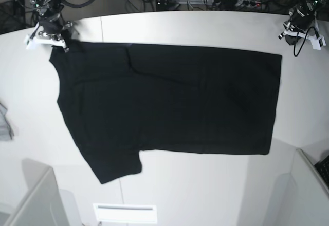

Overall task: Fold the T-shirt properly
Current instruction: 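Drag the shirt by its collar edge toward the robot with both grippers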

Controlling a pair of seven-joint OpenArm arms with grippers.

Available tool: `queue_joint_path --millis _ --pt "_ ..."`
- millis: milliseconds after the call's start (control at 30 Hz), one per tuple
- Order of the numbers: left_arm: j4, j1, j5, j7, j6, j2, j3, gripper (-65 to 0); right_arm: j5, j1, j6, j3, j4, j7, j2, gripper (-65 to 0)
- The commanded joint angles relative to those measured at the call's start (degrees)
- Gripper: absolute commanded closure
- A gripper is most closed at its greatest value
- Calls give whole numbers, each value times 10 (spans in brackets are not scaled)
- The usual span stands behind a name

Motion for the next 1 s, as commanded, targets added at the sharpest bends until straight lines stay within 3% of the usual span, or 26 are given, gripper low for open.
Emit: queue_joint_path --millis 0,33,67,200,233,333,533,700,767,967 --pt "20 2 -9 -11 -4 -8 -3 0 5 1 4 0 10 7 4 0" --pt "24 1 -9 -11 -4 -7 -2 0 5 1 4 0 10 7 4 0" --pt "26 -1 -9 -11 -4 -7 -1 -49 5 2 4 0 10 7 4 0" --pt "25 -26 -9 -11 -4 -7 0 -357 5 3 4 0 11 7 4 0" --pt "24 -31 -9 -11 -4 -7 0 -408 5 3 4 0 11 7 4 0" --pt "21 -52 -9 -11 -4 -6 5 -481 5 3 4 0 11 7 4 0" --pt "-44 -98 -9 -11 -4 -10 59 -451 5 7 4 0 10 7 4 0" --pt "-65 -112 -9 -11 -4 -8 89 -377 5 7 4 0 10 7 4 0" --pt "-65 -112 -9 -11 -4 -8 93 -306 5 7 4 0 10 7 4 0" --pt "-65 -107 -9 -11 -4 -10 88 -3 5 7 4 0 9 7 4 0"
